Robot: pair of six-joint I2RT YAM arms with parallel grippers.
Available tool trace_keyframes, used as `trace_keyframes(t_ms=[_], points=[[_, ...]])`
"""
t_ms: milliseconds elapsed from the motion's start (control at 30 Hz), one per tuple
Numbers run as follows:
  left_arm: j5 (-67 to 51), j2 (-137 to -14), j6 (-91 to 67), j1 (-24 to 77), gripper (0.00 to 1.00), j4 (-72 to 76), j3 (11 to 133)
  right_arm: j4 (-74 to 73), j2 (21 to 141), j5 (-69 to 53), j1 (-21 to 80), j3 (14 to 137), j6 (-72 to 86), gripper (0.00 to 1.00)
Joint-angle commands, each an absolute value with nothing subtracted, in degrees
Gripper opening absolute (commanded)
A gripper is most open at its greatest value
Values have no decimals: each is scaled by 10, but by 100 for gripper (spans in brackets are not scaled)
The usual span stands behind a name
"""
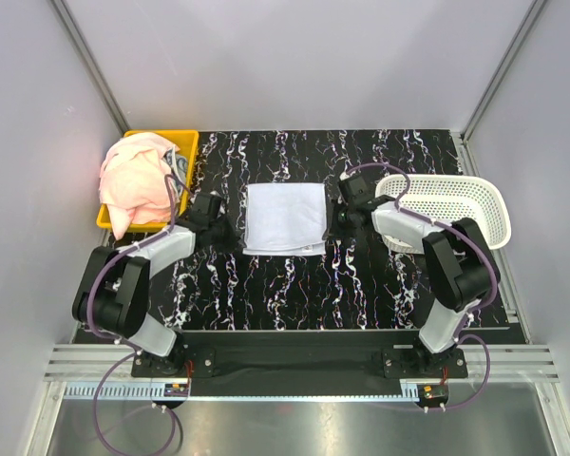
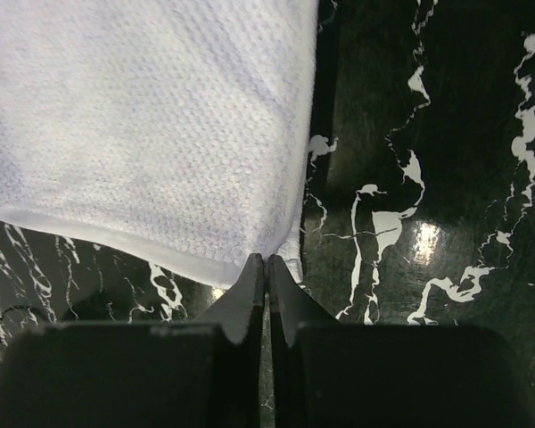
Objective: Fold and stack the towels
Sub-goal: Fold the towel
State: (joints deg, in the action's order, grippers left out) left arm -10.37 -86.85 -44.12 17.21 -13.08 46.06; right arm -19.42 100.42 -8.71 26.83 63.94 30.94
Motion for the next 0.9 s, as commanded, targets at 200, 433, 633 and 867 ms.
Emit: trace_keyframes(t_ms=[200, 433, 633, 867], points=[[-105, -891, -447, 184, 14, -78, 431, -143, 1003, -106, 276, 598, 312, 22], [-99, -856, -437, 184, 26, -111, 443, -146, 973, -120, 277, 575, 301, 30], [-65, -817, -415, 182, 43, -164, 485, -192, 944, -64, 277, 598, 278, 37], [-15, -936, -387, 173, 49, -185, 652, -227, 1035, -38, 224, 779, 256, 37]])
